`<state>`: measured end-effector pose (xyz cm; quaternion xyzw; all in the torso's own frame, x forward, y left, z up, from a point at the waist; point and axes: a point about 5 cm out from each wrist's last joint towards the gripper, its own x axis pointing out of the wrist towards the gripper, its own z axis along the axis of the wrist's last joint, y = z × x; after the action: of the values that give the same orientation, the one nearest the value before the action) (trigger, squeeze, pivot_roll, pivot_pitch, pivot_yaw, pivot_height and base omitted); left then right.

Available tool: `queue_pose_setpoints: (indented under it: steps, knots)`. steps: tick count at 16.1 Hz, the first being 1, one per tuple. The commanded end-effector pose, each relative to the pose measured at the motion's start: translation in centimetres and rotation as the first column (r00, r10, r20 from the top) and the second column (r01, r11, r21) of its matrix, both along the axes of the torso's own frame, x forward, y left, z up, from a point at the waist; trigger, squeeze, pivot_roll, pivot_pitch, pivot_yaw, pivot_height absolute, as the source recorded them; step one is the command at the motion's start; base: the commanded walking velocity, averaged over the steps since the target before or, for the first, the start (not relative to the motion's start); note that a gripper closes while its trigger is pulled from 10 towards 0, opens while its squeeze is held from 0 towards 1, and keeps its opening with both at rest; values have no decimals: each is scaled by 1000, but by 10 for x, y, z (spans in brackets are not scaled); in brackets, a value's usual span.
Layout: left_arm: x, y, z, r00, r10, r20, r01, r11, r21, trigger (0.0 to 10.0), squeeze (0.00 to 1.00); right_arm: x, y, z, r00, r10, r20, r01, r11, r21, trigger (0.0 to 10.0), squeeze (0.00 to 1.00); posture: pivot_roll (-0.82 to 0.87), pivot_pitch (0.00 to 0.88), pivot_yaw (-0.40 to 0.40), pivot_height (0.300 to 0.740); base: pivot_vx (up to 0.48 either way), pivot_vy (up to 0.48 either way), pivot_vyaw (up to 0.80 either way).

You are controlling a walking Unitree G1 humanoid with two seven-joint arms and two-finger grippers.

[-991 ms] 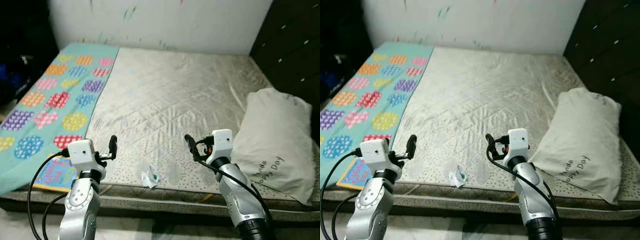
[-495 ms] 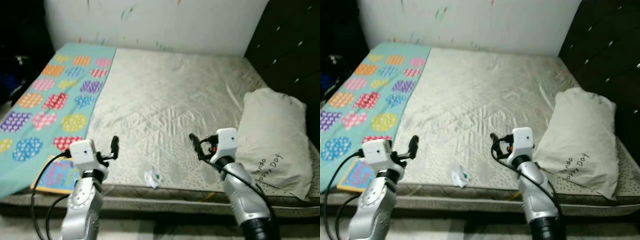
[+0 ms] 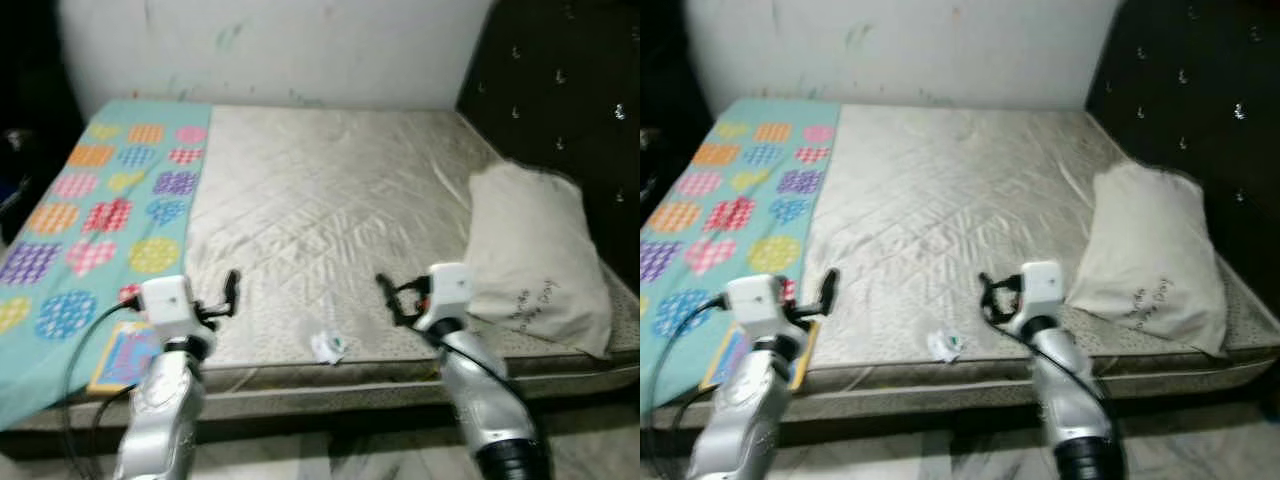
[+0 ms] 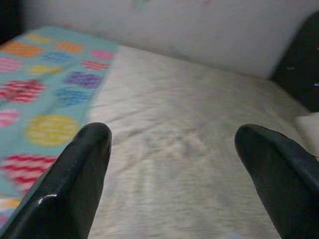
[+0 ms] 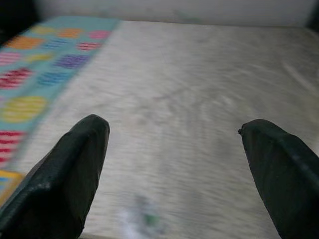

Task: Clean up the room

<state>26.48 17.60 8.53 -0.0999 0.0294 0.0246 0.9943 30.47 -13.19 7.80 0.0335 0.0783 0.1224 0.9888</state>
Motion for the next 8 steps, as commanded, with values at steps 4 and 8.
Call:
queue_pose_setpoints:
  steps: [4,8]
  knots:
    - [0,-4,6,999,-29,34,29,1000,4,10000,0,1,-3,4,1000,16,21,-15,999,-30,10000,0,-60,0,-49,740,63,0,0]
    - [-1,-4,5,999,-33,33,33,999,5,10000,0,0,-2,3,1000,22,18,-21,999,-33,10000,0,-55,0,-53,740,275,0,422]
